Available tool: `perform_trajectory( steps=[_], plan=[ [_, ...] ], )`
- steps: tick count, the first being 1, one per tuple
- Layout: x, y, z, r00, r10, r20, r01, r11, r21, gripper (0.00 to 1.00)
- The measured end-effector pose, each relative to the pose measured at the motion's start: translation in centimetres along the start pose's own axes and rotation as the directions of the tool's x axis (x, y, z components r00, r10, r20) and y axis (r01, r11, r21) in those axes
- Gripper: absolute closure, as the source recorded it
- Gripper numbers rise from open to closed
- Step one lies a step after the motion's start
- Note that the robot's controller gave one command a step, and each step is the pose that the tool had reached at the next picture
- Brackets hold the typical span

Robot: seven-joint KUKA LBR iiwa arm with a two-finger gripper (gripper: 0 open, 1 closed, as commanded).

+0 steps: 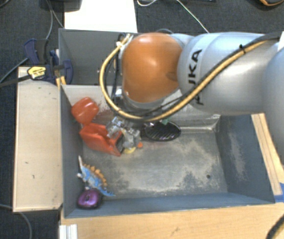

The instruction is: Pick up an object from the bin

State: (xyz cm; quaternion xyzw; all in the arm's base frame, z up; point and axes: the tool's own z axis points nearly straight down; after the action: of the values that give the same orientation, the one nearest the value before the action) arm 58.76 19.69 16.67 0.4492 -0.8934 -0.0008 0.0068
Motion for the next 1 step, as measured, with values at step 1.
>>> perform_trajectory(
  steps=[1],
  plan=[
    [0.01, -0.08, 3.05, 0.998, 0.047, -0.029, -0.047, 0.999, -0.003, 1.00]
  ],
)
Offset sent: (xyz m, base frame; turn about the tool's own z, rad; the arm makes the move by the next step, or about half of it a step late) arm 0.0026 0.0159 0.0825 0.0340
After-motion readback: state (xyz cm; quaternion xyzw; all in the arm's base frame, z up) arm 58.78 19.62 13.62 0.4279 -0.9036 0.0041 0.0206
